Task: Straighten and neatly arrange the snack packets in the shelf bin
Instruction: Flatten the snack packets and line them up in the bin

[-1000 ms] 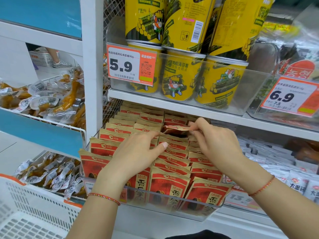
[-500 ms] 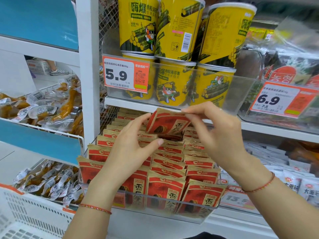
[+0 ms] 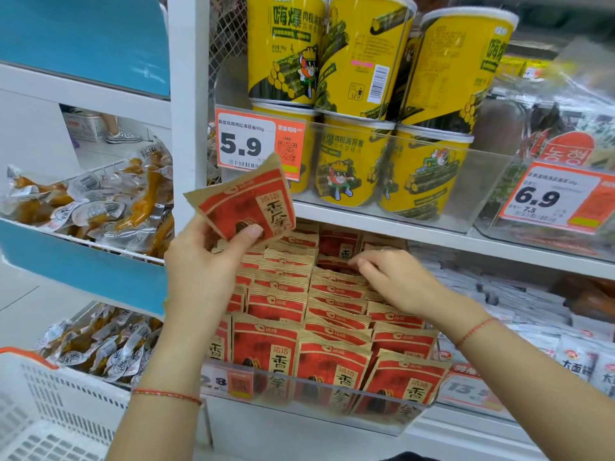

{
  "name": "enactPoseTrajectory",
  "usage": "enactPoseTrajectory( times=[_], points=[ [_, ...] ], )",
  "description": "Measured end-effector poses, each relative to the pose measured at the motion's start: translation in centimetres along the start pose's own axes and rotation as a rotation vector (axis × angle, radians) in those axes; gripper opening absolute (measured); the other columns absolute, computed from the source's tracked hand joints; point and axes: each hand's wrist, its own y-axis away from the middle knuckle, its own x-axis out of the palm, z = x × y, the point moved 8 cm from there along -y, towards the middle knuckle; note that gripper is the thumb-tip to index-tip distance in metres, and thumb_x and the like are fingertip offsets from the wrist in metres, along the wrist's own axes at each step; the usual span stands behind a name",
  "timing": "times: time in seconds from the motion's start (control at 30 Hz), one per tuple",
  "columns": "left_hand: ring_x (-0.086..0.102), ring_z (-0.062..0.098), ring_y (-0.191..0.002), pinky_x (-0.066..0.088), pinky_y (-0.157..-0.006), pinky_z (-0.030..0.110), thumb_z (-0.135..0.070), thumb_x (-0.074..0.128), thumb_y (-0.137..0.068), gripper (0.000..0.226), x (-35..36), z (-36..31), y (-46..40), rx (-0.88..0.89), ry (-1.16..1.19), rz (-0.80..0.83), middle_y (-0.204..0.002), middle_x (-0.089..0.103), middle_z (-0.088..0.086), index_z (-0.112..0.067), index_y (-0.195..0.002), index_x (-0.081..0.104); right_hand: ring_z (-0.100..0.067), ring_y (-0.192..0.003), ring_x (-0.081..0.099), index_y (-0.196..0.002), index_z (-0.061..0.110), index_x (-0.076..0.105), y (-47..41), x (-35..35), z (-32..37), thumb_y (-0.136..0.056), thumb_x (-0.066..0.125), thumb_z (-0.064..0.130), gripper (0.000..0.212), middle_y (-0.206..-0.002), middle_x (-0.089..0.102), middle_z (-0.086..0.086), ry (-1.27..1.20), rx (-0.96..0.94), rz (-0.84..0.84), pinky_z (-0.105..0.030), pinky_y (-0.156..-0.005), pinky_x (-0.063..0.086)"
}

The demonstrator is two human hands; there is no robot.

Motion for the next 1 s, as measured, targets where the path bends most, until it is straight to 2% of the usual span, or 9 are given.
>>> enactPoseTrajectory(
  times=[0.13, 0.23, 0.3, 0.37, 0.47, 0.6, 0.7, 0.83, 1.0],
  points=[
    [0.062, -0.010, -0.080, 0.045, -0.076, 0.014, -0.018, 0.076, -0.083, 0.028, -0.4, -0.1, -0.3, 0.025, 0.002, -0.031, -0.073, 0.066, -0.030, -0.041, -0.080, 0.060, -0.028, -0.090, 0.060, -0.099, 0.016, 0.068, -2.3, 1.4, 0.4, -0.097, 0.033, 0.033, 0.039, -0.096, 0.068, -0.010, 0.170, 0.065, 0.131, -0.034, -0.075, 0.049],
    [0.060, -0.016, -0.080, 0.043, -0.073, 0.003, -0.018, 0.076, -0.083, 0.029, -0.3, -0.4, -0.4, 0.044, -0.006, -0.011, -0.075, 0.063, -0.041, -0.042, -0.081, 0.059, -0.031, -0.101, 0.059, -0.113, 0.016, 0.065, -3.6, 1.7, 1.1, -0.097, 0.034, 0.032, 0.038, -0.110, 0.066, -0.013, 0.293, 0.087, 0.168, -0.034, -0.081, 0.049],
    [0.061, -0.016, -0.082, 0.043, -0.075, 0.003, -0.018, 0.076, -0.083, 0.029, -0.2, -0.6, -0.4, 0.064, -0.008, -0.003, -0.076, 0.062, -0.043, -0.042, -0.083, 0.059, -0.030, -0.100, 0.058, -0.117, 0.016, 0.063, -4.5, 2.2, 1.0, -0.099, 0.032, 0.039, 0.042, -0.115, 0.064, -0.013, 0.309, 0.109, 0.213, -0.034, -0.080, 0.048],
    [0.062, -0.014, -0.085, 0.046, -0.079, 0.008, -0.020, 0.076, -0.082, 0.028, -0.2, -0.7, -0.4, 0.072, -0.010, 0.002, -0.077, 0.063, -0.043, -0.043, -0.084, 0.060, -0.028, -0.098, 0.058, -0.122, 0.017, 0.059, -4.7, 2.9, 0.6, -0.098, 0.027, 0.056, 0.056, -0.116, 0.063, -0.011, 0.235, 0.155, 0.281, -0.034, -0.082, 0.048],
    [0.064, -0.009, -0.088, 0.048, -0.083, 0.018, -0.022, 0.077, -0.082, 0.027, -0.2, -0.5, -0.4, 0.068, -0.017, 0.009, -0.079, 0.064, -0.041, -0.043, -0.086, 0.061, -0.027, -0.117, 0.053, -0.141, 0.020, 0.043, -4.4, 3.1, -0.1, -0.088, 0.019, 0.074, 0.079, -0.135, 0.054, -0.008, 0.087, 0.214, 0.337, -0.037, -0.095, 0.044],
    [0.063, -0.010, -0.088, 0.047, -0.082, 0.013, -0.021, 0.076, -0.083, 0.027, -0.2, -0.6, -0.5, 0.069, -0.013, 0.018, -0.079, 0.064, -0.041, -0.043, -0.086, 0.061, -0.025, -0.135, 0.039, -0.151, 0.026, 0.023, -4.1, 3.2, 0.0, -0.075, 0.019, 0.087, 0.098, -0.154, 0.033, -0.003, -0.014, 0.199, 0.361, -0.035, -0.106, 0.036],
    [0.062, -0.012, -0.088, 0.046, -0.080, 0.009, -0.022, 0.075, -0.083, 0.027, -0.1, -0.6, -0.4, 0.071, -0.017, 0.031, -0.080, 0.064, -0.042, -0.043, -0.087, 0.061, -0.025, -0.140, 0.032, -0.152, 0.027, 0.019, -4.5, 3.4, -0.2, -0.070, 0.019, 0.091, 0.103, -0.158, 0.026, -0.001, -0.028, 0.207, 0.371, -0.037, -0.111, 0.031],
    [0.061, -0.014, -0.086, 0.044, -0.077, 0.012, -0.024, 0.075, -0.083, 0.027, 0.1, -0.3, -0.3, 0.061, -0.030, 0.039, -0.079, 0.063, -0.042, -0.045, -0.088, 0.060, -0.027, -0.138, 0.034, -0.153, 0.033, 0.012, -5.1, 3.9, 0.0, -0.066, 0.021, 0.093, 0.106, -0.158, 0.026, 0.000, -0.052, 0.220, 0.423, -0.034, -0.105, 0.035],
    [0.060, -0.016, -0.083, 0.040, -0.070, -0.001, -0.023, 0.075, -0.084, 0.026, 0.1, 0.0, -0.4, 0.051, -0.016, 0.047, -0.078, 0.063, -0.043, -0.044, -0.087, 0.060, -0.028, -0.137, 0.037, -0.151, 0.040, 0.004, -6.5, 4.9, 0.0, -0.058, 0.025, 0.099, 0.113, -0.158, 0.025, 0.003, 0.011, 0.233, 0.452, -0.037, -0.104, 0.040]
  ],
)
